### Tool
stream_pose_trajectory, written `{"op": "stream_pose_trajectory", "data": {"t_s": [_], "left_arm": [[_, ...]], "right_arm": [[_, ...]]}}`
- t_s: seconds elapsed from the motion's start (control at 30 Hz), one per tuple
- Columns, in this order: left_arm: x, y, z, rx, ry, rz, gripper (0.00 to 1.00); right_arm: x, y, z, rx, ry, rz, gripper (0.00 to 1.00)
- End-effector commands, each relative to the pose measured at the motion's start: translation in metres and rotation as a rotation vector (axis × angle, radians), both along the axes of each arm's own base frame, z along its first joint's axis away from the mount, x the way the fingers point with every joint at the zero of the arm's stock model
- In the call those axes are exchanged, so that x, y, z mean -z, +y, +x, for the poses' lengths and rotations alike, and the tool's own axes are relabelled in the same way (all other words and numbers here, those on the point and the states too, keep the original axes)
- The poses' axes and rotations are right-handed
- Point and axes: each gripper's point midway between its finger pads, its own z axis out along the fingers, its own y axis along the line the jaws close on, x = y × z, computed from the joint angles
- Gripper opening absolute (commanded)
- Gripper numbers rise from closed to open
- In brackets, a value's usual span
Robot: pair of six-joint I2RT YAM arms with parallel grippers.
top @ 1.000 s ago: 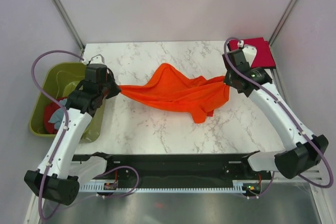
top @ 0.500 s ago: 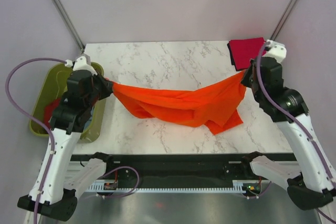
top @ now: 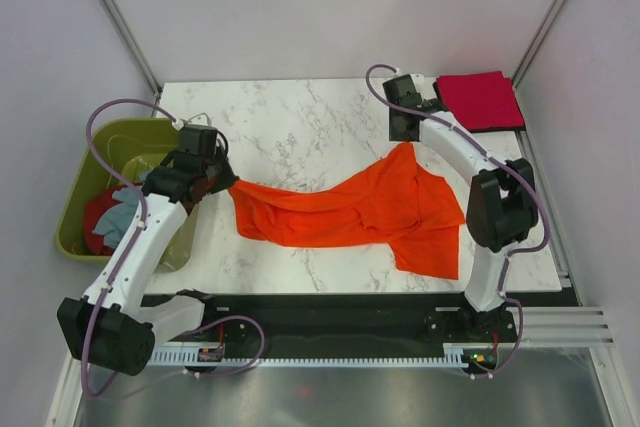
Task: Fold and stack the t-shirts
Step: Flatten the tshirt out
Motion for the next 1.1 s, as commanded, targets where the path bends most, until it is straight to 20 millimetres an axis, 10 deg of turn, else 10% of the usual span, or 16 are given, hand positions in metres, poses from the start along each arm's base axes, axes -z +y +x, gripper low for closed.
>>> {"op": "stream_pose_trajectory", "data": {"t_s": [0.0, 0.23, 0.47, 1.07], "left_arm": [[-0.019, -0.001, 0.012, 0.007, -0.089, -0.016, 0.02], [-0.018, -0.009, 0.008, 0.053, -0.115, -0.047, 0.02], [-0.019, -0.014, 0.005, 0.083, -0.119, -0.067, 0.02], [-0.012, -0.016, 0.004, 0.099, -0.112, -0.069, 0.02]], "right_arm": [[-0.060, -0.010, -0.002, 0.063, -0.065, 0.036, 0.52], [-0.060, -0.033, -0.077, 0.267, 0.005, 0.278, 0.54], [0.002, -0.021, -0.178, 0.437, 0.182, 0.517, 0.53], [0.078, -0.012, -0.201, 0.582, 0.206, 0.661, 0.47]]}}
